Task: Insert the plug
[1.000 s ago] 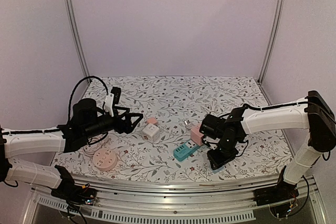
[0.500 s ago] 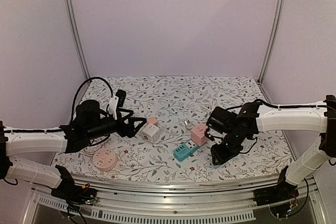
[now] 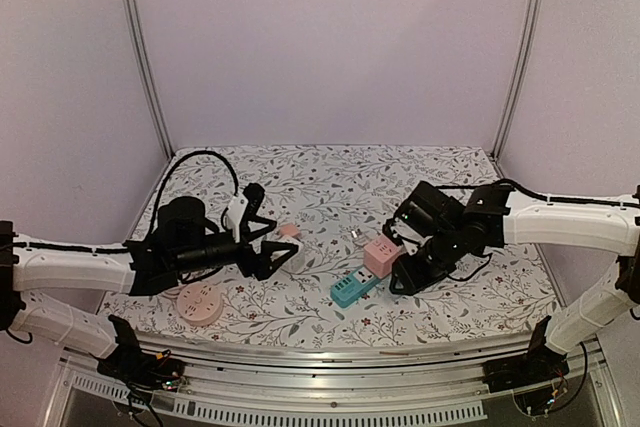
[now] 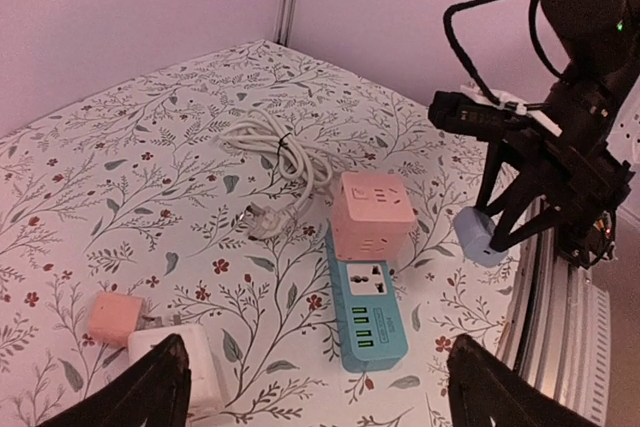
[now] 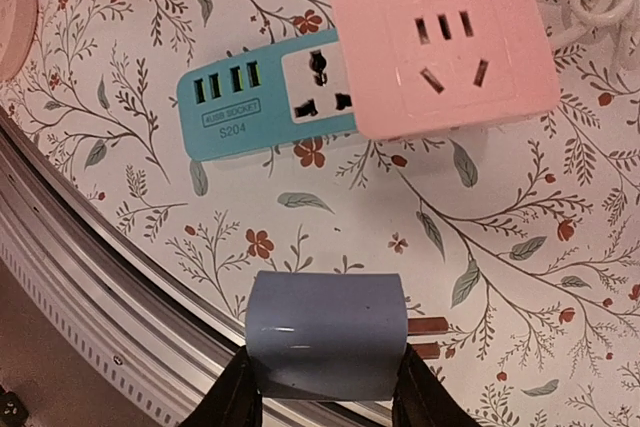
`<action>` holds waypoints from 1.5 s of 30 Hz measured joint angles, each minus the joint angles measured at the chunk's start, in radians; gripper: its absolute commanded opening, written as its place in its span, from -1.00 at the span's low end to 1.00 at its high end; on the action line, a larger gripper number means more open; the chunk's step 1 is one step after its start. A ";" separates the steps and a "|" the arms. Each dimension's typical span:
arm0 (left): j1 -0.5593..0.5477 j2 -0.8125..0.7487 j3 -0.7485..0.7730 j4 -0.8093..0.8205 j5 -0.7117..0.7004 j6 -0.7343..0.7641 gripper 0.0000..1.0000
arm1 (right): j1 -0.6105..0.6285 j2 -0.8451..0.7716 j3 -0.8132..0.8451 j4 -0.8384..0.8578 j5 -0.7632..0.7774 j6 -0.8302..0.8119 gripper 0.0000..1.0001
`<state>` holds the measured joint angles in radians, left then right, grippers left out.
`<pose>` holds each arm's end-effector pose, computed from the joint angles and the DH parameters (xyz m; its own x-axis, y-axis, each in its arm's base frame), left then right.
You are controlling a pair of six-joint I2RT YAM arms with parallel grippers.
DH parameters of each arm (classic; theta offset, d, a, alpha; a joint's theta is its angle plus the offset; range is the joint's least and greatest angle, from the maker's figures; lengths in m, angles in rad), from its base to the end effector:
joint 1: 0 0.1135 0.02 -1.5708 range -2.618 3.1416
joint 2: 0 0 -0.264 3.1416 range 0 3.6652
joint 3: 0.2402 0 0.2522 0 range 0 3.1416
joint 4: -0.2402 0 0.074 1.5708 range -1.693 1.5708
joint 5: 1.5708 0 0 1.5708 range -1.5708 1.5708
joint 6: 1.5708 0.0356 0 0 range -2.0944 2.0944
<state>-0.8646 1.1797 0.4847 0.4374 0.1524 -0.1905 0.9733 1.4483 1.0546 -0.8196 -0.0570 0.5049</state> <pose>0.1591 -0.1949 0.2190 -0.3228 0.0900 -0.9422 0.8007 0.5568 -0.2211 0.1532 0.2288 0.2343 -0.8659 -0.4141 -0.2805 -0.4773 0.8518 0.2160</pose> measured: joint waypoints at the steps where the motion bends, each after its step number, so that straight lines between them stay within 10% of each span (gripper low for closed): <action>1: -0.002 0.006 0.006 0.000 0.000 -0.007 0.73 | -0.001 0.000 0.001 0.023 0.000 0.008 -0.37; 13: -0.010 -0.012 0.064 -0.016 -0.037 -0.276 0.69 | 0.022 0.018 0.001 0.324 -0.022 0.081 -0.40; 45: -0.010 -0.100 0.064 -0.115 -0.172 -0.294 0.61 | 0.115 0.234 0.138 0.578 0.045 0.108 -0.43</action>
<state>-0.8745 1.0801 0.5488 0.3225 -0.0193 -0.4843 1.0885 1.6821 1.1927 -0.2413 -0.0120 0.6125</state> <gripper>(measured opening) 0.816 0.399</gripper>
